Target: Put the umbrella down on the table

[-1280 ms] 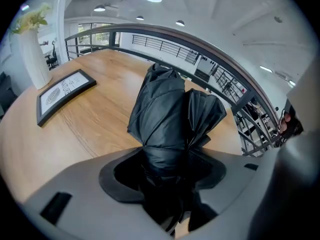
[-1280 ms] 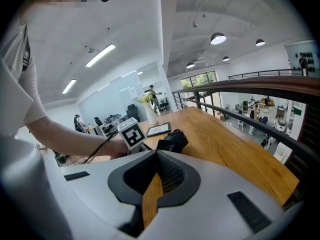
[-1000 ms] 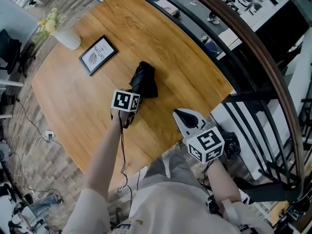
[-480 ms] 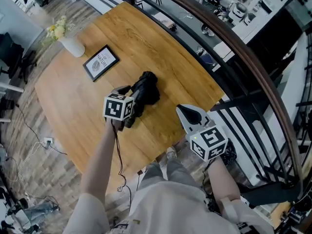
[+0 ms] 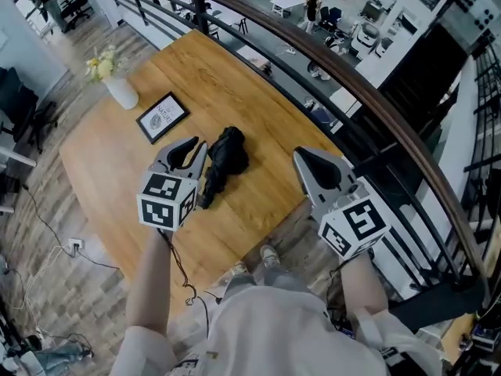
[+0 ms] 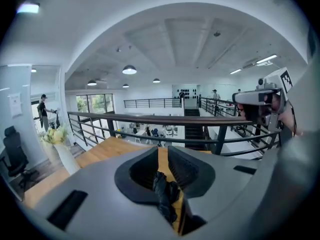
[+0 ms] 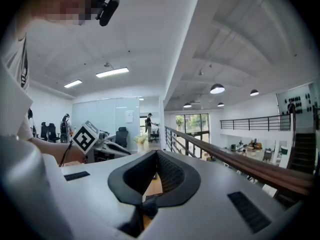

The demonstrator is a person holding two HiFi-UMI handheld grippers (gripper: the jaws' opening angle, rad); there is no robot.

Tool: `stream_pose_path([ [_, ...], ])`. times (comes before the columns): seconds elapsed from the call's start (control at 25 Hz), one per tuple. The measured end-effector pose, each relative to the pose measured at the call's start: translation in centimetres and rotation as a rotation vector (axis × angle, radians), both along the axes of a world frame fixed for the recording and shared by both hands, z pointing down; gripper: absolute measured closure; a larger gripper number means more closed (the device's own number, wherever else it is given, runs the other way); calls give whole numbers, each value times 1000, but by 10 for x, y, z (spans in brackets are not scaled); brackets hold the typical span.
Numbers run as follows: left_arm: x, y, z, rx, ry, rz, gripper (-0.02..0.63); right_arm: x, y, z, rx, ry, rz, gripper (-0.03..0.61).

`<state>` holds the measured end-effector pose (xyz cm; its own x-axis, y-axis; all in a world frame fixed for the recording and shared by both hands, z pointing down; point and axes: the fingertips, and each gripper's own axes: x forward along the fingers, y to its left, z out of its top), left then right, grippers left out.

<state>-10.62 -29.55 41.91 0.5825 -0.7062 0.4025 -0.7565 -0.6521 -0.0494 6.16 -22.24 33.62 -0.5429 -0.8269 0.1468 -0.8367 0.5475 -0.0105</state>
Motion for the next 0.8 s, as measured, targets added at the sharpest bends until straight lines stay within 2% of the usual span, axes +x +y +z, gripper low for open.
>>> stream_pose_path([
  [0.24, -2, 39, -59, 134, 38, 56, 566, -6, 30, -51, 120, 8, 5, 551],
  [0.44, -1, 75, -92, 213, 65, 96, 572, -10, 54, -71, 171, -7, -2, 551],
  [0.6, -2, 99, -108, 264, 74, 117, 575, -15, 68, -78, 182, -21, -12, 551],
  [0.8, -5, 122, -124, 291, 141, 108, 582, -16, 79, -76, 143, -59, -40, 551],
])
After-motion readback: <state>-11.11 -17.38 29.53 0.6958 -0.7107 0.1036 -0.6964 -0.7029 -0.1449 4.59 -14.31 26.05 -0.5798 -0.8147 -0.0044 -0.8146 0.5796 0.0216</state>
